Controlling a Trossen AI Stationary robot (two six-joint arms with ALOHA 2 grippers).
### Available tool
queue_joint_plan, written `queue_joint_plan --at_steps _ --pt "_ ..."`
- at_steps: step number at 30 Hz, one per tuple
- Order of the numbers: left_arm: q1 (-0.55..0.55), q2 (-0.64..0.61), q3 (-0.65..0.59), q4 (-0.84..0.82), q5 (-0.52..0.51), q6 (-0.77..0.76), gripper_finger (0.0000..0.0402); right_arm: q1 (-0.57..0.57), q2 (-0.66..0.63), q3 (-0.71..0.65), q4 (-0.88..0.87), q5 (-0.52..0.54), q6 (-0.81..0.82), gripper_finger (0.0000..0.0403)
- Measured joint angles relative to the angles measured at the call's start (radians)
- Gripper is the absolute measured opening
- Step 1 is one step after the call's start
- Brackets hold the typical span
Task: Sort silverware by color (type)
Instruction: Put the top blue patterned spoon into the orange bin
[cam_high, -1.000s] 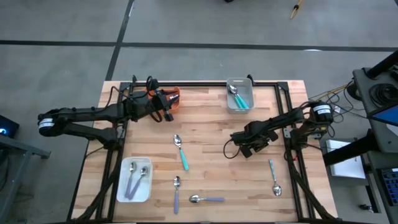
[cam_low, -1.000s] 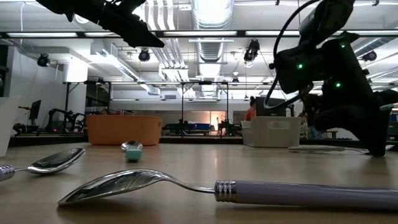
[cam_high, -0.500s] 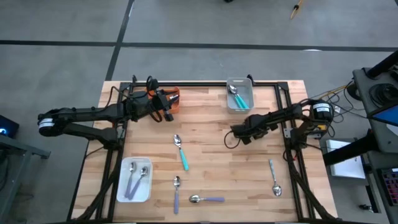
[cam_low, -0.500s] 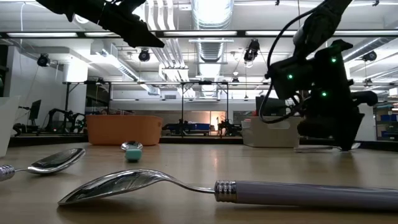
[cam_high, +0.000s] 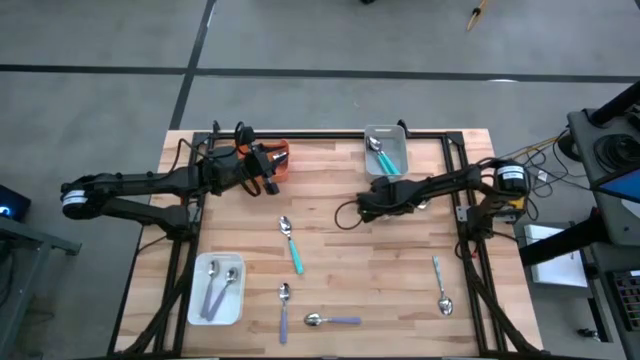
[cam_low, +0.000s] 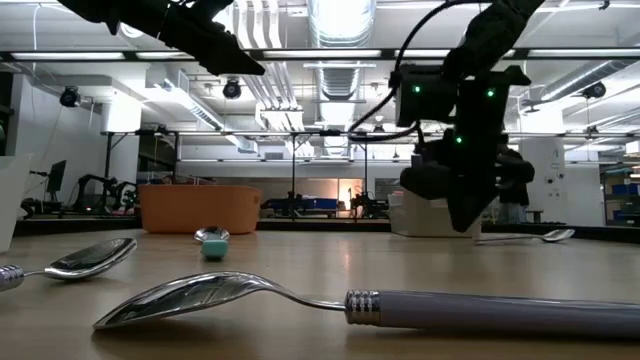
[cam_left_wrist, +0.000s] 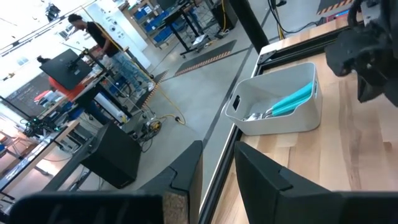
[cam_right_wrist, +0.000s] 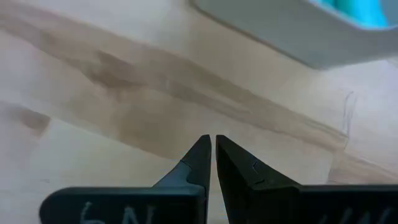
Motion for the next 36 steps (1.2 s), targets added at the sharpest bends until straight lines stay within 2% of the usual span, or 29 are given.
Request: queue_joint_plan --at_steps 2,8,15,17,22,27,31,34,36 --pt "0.000 0.000 0.000 -0.001 0.000 0.000 0.0075 0.000 0.021 0.000 0.000 -0.025 -0.008 0.0017" --pt "0.000 0.000 0.000 -0.003 0.000 0.000 0.0075 0.016 0.030 0.005 -0.058 -0.192 -0.028 0.0017" --pt "0.000 0.000 0.000 -0.004 0.000 0.000 0.0075 0.069 -0.020 0.000 -0.176 -0.452 0.011 0.0017" --pt "0.000 0.000 0.000 -0.004 0.000 0.000 0.0075 0.080 -0.039 0.001 -0.188 -0.465 0.016 0.0017" --pt "0.000 0.000 0.000 -0.003 0.000 -0.010 0.0075 0.096 -0.087 0.025 -0.194 -0.403 0.028 0.0017" --pt "0.000 0.000 0.000 0.005 0.028 -0.079 0.0075 0.146 -0.185 0.034 -0.197 -0.277 -0.014 0.0017" --pt "0.000 0.009 0.000 0.027 0.225 -0.239 0.0075 0.208 -0.299 0.017 -0.200 -0.142 -0.027 0.0017" --pt "-0.001 0.050 0.000 0.115 0.386 -0.365 0.0075 0.232 -0.387 0.009 -0.199 -0.014 -0.077 0.0017" --pt "-0.008 0.096 0.000 0.203 0.438 -0.428 0.0075 0.241 -0.440 0.006 -0.197 0.085 -0.116 0.0017"
